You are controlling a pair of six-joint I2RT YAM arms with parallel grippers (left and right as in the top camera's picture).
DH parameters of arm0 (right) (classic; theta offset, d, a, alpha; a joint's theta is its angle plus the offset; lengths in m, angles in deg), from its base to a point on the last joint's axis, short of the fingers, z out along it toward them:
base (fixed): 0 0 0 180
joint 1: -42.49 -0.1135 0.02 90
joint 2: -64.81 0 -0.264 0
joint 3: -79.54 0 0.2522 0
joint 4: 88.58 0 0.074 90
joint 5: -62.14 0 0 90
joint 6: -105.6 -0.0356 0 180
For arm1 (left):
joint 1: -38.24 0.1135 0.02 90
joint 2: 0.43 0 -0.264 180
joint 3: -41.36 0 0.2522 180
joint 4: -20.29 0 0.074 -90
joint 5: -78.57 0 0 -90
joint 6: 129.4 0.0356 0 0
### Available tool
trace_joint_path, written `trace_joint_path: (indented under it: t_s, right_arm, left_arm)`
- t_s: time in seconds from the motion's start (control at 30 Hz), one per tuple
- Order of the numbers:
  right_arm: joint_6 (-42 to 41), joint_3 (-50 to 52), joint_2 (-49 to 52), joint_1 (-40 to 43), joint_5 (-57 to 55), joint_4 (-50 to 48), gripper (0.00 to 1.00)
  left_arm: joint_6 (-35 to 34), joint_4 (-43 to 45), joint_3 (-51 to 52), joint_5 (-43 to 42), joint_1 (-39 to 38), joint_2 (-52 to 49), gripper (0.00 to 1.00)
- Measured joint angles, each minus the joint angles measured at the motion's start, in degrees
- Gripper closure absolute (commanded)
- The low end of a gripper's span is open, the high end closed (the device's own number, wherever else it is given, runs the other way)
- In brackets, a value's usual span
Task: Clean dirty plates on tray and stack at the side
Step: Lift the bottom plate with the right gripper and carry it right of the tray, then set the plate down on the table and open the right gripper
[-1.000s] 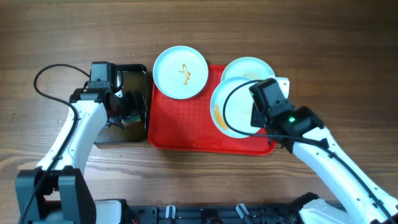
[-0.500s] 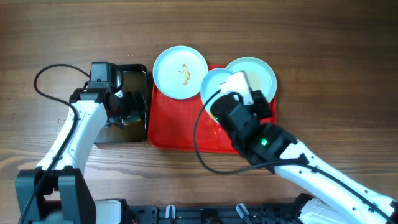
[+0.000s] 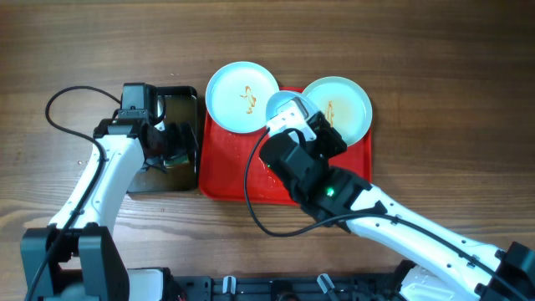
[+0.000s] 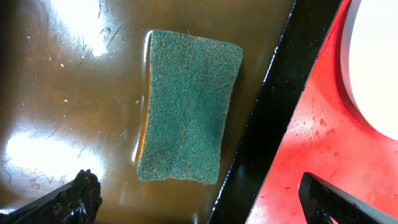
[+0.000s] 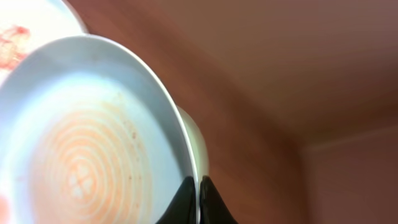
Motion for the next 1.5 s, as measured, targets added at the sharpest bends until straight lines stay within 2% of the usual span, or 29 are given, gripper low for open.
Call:
trace_joint_path:
  t_s: [0.13, 0.2, 0.27, 0.33, 0.43, 0.57, 0.7, 0.9, 0.93, 1.0, 1.03, 1.1, 1.2, 1.33, 1.4, 1.5]
  right_arm:
    - [-19.56, 0.0, -0.13, 7.61, 15.39, 2.4, 0.96]
    - [-23.5, 0.0, -1.27, 12.41, 22.08, 3.21, 0.96]
    - [-28.57, -0.04, -3.32, 20.98, 28.76, 5.66, 0.96]
    - [-30.29, -0.15, -4.17, 29.03, 36.46, 9.01, 0.96]
    - [-31.87, -0.15, -4.44, 46.18, 46.38, 11.56, 0.96]
    - [-32.54, -0.15, -4.44, 67.73, 53.77, 14.03, 0.96]
    - [-31.32, -0.2, -2.4, 79.19, 54.97, 14.75, 0.96]
    - [-29.44, -0.2, 8.92, 79.97, 48.83, 15.58, 0.95]
    - [-29.42, -0.2, 9.55, 79.97, 48.68, 15.61, 0.92]
    - [-28.79, -0.2, 9.81, 79.97, 49.37, 15.34, 0.71]
    - [-27.67, -0.2, 9.81, 80.04, 51.01, 14.97, 0.66]
    - [-26.84, -0.22, 9.81, 80.02, 55.06, 15.23, 0.6]
    - [-23.28, -1.77, 8.46, 79.49, 65.46, 16.31, 0.58]
    - [-17.49, -3.89, 2.47, 71.28, 77.35, 18.78, 0.55]
    - [-17.0, -3.82, 2.56, 64.35, 78.53, 19.06, 0.51]
    - [-19.87, -2.62, 4.44, 55.71, 76.11, 17.27, 0.51]
  left_arm:
    - [0.02, 0.02, 0.0, 0.0, 0.0, 0.0, 0.0]
    - [0.02, -0.02, 0.0, 0.0, 0.0, 0.0, 0.0]
    - [0.0, 0.0, 0.0, 0.0, 0.0, 0.0, 0.0]
    - [0.0, -0.02, 0.0, -0.02, 0.0, 0.0, 0.0]
    - [0.02, 0.0, 0.0, -0.02, 0.0, 0.0, 0.0]
    - [0.0, 0.0, 0.0, 0.0, 0.0, 0.0, 0.0]
    - [0.02, -0.02, 0.0, 0.0, 0.0, 0.0, 0.0]
    - [0.0, -0.04, 0.0, 0.0, 0.0, 0.0, 0.0]
    - [0.0, -0.02, 0.0, 0.0, 0.0, 0.0, 0.0]
    - [0.0, -0.04, 0.0, 0.0, 0.0, 0.0, 0.0]
    - [0.02, -0.04, 0.0, 0.0, 0.0, 0.0, 0.0]
    - [0.0, -0.07, 0.0, 0.0, 0.0, 0.0, 0.0]
    - [0.0, -0.04, 0.0, 0.0, 0.0, 0.0, 0.0]
    - [0.0, -0.04, 0.0, 0.0, 0.0, 0.0, 0.0]
    - [0.0, -0.04, 0.0, 0.0, 0.0, 0.0, 0.0]
    - [0.0, -0.04, 0.0, 0.0, 0.0, 0.0, 0.0]
